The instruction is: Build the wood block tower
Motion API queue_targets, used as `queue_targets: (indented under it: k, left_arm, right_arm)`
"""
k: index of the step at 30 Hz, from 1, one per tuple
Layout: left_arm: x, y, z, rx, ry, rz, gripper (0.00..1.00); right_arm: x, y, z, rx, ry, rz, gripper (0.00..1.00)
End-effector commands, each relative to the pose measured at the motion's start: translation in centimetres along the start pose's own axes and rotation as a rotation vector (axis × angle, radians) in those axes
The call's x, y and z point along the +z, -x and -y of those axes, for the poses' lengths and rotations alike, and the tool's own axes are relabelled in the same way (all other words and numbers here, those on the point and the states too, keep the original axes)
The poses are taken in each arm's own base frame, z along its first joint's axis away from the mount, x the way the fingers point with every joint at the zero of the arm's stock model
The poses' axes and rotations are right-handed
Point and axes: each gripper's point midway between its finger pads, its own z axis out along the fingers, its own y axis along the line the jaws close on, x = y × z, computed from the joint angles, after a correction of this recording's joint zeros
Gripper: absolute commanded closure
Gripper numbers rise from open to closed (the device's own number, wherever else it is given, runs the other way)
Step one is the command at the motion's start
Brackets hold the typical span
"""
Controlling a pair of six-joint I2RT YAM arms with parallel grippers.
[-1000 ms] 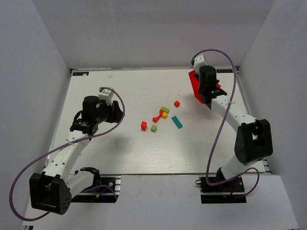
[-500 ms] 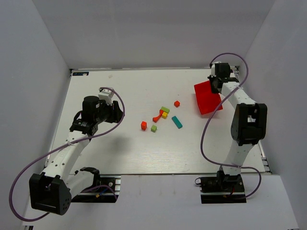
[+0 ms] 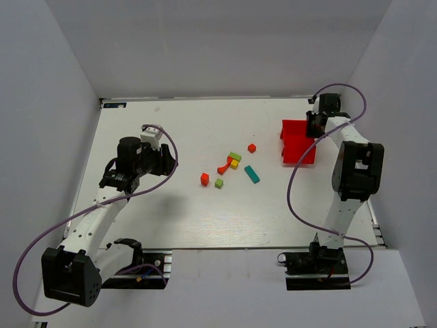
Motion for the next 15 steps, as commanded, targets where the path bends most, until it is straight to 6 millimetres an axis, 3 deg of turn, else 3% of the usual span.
queue_targets:
  k: [1, 5, 8, 10, 11, 12, 13, 15]
  left_arm:
    - [-0.5, 1.7, 0.9, 0.023, -0.031, 0.043, 0.41]
    - [-0.3, 1.5, 1.0, 0.020, -0.039, 0.034, 0.39]
    - [0.0, 1.1, 1.0, 0.017, -0.047, 0.024, 0.37]
    - [0.0, 1.0, 1.2, 0.031, -0.055, 0.022, 0.36]
    - [0.3, 1.0, 1.1, 0.030, -0.054, 0.019, 0.36]
    - [0.3, 0.9, 1.3, 0.030, -0.064, 0.018, 0.36]
    - [0.6, 0.6, 1.2, 0.025, -0.062, 0.005, 0.38]
    - [1.2, 0.8, 1.7, 0.032, -0.079, -0.011, 0.45]
  right_arm:
    - [-0.3, -0.4, 0.2, -0.014, -0.001, -0.032, 0.61]
    - [-1.8, 0.6, 0.2, -0.039, 0.003, 0.006, 0.29]
    - [-3.7, 2.3, 0.2, -0.055, 0.004, 0.069, 0.20]
    - [-4.8, 2.5, 0.3, -0.074, 0.004, 0.087, 0.19]
    - [-6.4, 3.9, 0.4, -0.087, -0.006, 0.150, 0.19]
    - [-8.0, 3.8, 0.3, -0.091, -0.002, 0.182, 0.19]
    - [-10.7, 6.1, 0.2, -0.120, -0.002, 0.292, 0.19]
    - [-13.5, 6.5, -0.5, -0.185, 0.017, 0.377, 0.30]
